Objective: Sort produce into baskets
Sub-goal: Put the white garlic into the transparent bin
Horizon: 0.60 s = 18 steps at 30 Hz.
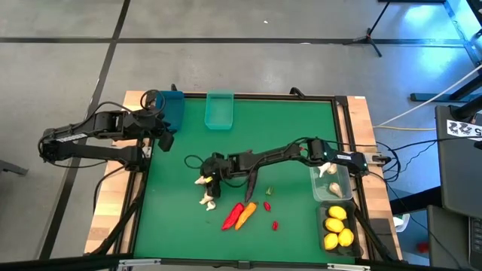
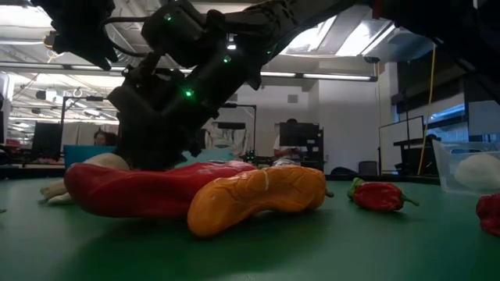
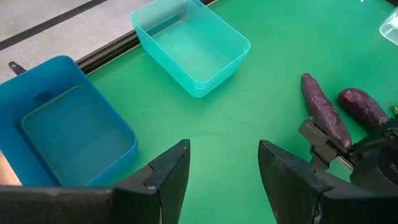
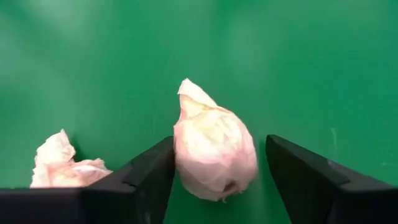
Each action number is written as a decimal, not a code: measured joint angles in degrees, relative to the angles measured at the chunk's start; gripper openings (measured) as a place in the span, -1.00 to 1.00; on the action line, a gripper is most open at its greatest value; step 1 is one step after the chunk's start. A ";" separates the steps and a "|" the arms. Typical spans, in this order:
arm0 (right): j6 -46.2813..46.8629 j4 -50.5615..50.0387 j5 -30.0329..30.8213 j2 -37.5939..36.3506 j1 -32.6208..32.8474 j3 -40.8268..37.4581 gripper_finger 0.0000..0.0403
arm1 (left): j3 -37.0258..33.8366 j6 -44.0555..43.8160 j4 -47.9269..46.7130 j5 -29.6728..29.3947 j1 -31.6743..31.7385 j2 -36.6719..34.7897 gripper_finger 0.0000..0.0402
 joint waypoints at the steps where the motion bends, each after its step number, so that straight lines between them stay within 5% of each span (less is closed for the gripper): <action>1: 0.04 -0.17 0.00 0.00 0.02 0.00 0.17 | 0.00 0.00 0.00 -0.01 -0.01 0.02 -0.08; 10: 7.00 -2.77 -4.72 0.00 -0.06 1.49 -0.25 | 0.00 0.29 -0.02 -0.02 -0.02 0.02 -0.08; 18: 5.08 -14.51 -6.24 0.00 -0.31 10.47 -0.24 | 0.00 0.59 -0.02 0.00 0.00 0.02 -0.08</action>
